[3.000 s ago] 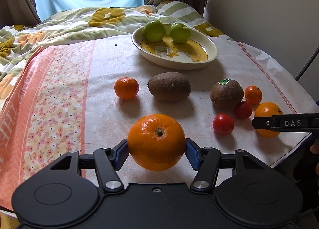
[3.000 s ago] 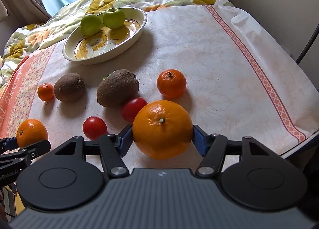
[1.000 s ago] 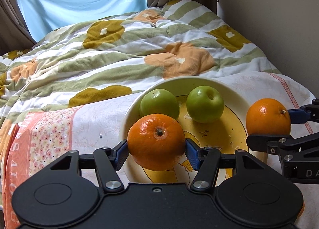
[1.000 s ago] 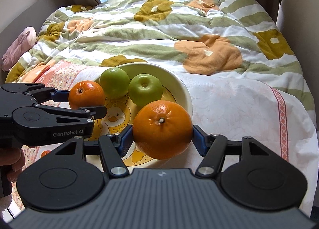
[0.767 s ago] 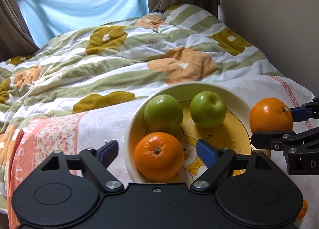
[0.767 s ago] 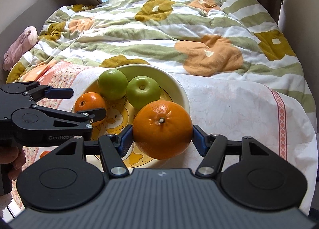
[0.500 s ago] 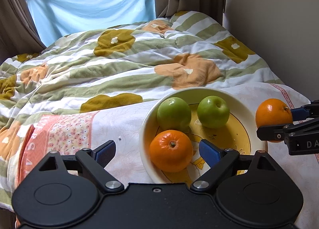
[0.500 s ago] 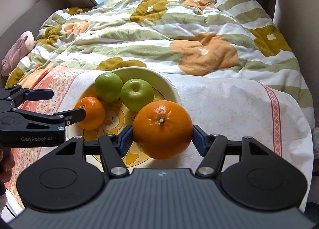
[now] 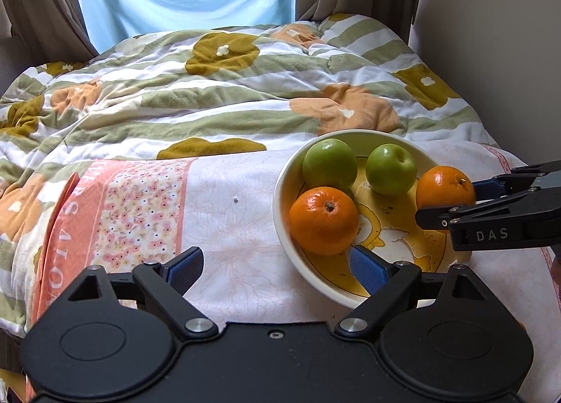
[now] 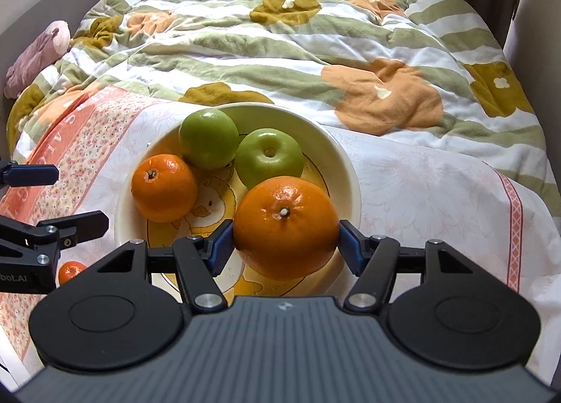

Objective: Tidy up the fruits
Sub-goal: 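Carry both oranges into the duck bowl beside the apples and open both tools, then withdraw both open tools from the bowl toward the kiwis and tomatoes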

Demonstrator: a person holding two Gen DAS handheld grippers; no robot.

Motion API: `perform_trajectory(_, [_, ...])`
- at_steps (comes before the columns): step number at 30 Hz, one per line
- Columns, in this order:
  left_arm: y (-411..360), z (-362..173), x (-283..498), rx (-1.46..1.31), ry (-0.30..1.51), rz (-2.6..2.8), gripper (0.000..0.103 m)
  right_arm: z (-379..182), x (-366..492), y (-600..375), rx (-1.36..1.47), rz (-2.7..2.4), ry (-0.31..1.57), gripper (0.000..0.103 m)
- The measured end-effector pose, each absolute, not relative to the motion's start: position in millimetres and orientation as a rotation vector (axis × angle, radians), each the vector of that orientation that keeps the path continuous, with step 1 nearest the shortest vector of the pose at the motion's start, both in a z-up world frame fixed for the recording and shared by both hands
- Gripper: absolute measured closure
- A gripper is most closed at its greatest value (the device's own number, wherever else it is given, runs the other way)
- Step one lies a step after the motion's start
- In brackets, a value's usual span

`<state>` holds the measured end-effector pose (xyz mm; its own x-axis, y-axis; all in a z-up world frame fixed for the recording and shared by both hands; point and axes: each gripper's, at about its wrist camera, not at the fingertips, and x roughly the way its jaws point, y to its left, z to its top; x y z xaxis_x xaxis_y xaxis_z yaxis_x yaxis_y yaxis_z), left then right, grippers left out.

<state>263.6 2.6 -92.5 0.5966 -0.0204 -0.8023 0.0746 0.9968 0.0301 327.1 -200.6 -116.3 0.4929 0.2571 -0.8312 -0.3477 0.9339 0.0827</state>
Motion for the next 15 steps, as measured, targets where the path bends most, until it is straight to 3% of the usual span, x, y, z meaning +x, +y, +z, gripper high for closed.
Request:
perform_trajectory(5, [8, -90, 259, 0.058, 0.928, -0.046, 0.010, -118, 325, -198, -0.112, 0.370, 0.954, 0.024])
perform_trajectory(6, [9, -89, 258, 0.056, 0.929, -0.045, 0.010, -115, 325, -198, -0.113, 0.370, 0.932, 0.019])
perform_trajectory(7, [9, -89, 257, 0.054, 0.929, -0.044, 0.010, -113, 324, -197, -0.115, 0.370, 0.916, 0.003])
perform_trajectory(8, [9, -89, 256, 0.054, 0.929, -0.042, 0.010, -111, 323, -198, -0.117, 0.370, 0.902, 0.000])
perform_trajectory(15, [10, -82, 245, 0.047, 0.912, -0.047, 0.010, -99, 311, -205, -0.070, 0.369, 0.858, 0.000])
